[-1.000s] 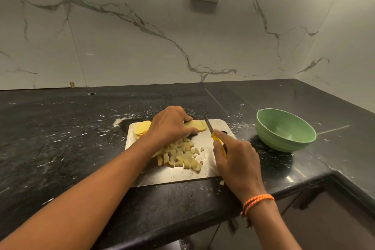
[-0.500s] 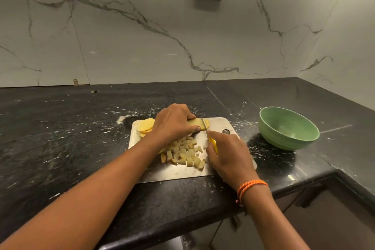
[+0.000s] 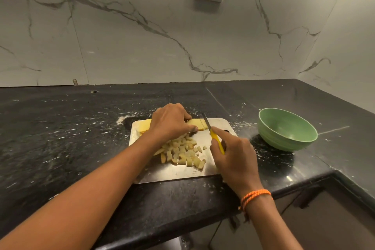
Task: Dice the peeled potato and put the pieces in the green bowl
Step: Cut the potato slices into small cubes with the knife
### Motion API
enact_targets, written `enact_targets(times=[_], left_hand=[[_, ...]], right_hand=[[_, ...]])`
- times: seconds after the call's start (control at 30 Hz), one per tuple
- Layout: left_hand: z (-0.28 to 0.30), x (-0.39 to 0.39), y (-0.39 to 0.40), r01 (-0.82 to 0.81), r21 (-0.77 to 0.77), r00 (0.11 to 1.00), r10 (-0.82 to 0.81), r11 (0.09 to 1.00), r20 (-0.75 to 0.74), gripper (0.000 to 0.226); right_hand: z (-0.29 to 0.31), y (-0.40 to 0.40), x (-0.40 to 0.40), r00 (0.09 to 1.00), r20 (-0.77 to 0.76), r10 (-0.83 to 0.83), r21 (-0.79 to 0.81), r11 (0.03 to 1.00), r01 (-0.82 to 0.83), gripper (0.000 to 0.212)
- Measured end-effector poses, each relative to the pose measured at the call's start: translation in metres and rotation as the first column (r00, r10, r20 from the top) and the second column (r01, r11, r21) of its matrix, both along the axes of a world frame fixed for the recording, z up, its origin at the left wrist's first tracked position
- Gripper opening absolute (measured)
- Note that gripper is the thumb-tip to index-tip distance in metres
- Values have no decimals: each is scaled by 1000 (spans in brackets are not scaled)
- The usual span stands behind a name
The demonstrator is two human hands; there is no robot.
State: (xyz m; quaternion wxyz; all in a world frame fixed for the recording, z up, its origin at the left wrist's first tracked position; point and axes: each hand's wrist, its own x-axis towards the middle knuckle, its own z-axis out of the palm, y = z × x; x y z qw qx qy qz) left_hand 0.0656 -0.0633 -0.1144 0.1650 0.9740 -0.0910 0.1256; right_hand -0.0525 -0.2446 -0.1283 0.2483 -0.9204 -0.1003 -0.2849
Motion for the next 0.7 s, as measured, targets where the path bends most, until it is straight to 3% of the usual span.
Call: enact_targets(times=[0.33,0.7], left_hand=[[0,-3,-4,2,3,1000,-2,1000,22,55],[-8,-3,-9,-59,-22,996,61,998,69,52]], right_hand=[[-4,9,28,988,-153,7,-178,983,-34,34],[-7,-16,-23,987,-148,58,-72,995,-69,35]])
